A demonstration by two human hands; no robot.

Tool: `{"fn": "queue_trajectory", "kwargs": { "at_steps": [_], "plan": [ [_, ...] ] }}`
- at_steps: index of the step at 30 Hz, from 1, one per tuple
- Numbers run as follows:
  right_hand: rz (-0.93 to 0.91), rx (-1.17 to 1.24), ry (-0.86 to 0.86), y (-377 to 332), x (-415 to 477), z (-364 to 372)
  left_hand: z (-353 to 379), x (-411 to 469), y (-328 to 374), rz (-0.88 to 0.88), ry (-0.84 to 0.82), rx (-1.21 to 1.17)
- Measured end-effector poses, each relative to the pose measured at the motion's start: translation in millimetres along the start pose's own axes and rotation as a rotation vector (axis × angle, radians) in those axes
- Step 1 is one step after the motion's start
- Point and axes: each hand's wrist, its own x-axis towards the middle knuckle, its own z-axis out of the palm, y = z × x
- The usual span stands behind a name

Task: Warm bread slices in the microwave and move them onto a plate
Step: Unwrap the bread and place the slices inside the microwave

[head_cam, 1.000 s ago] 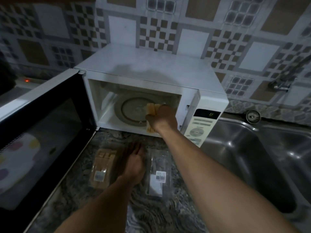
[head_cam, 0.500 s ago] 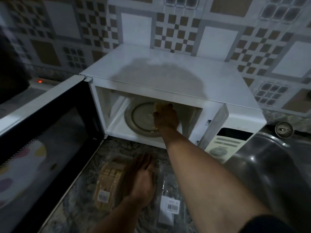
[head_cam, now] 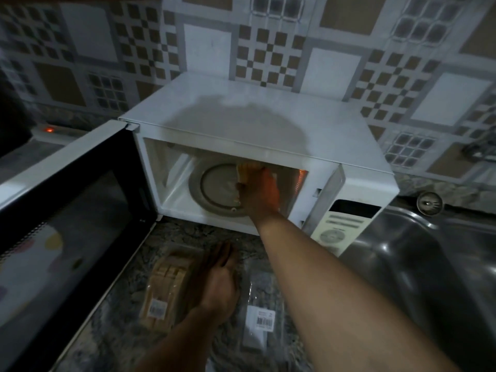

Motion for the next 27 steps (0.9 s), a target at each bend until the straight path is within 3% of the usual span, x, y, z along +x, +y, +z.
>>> {"fn": "queue_trajectory", "kwargs": {
  "at_steps": [6, 17, 27],
  "plan": [
    [-0.036, -0.133, -0.045, 1.3, -40.1, -23.8, 0.2, -1.3, 4.1, 0.002, -0.044, 0.067],
    [-0.077, -0.168, -0.120, -0.4, -127.1, -57.3, -15.7, -62.2, 3.4, 0.124, -0.068, -0.056],
    [-0.106, -0.132, -0.161, -10.0, -193.3, -36.5, -9.7, -150.7, -21.0, 0.131, 0.086, -0.106]
  ]
}}
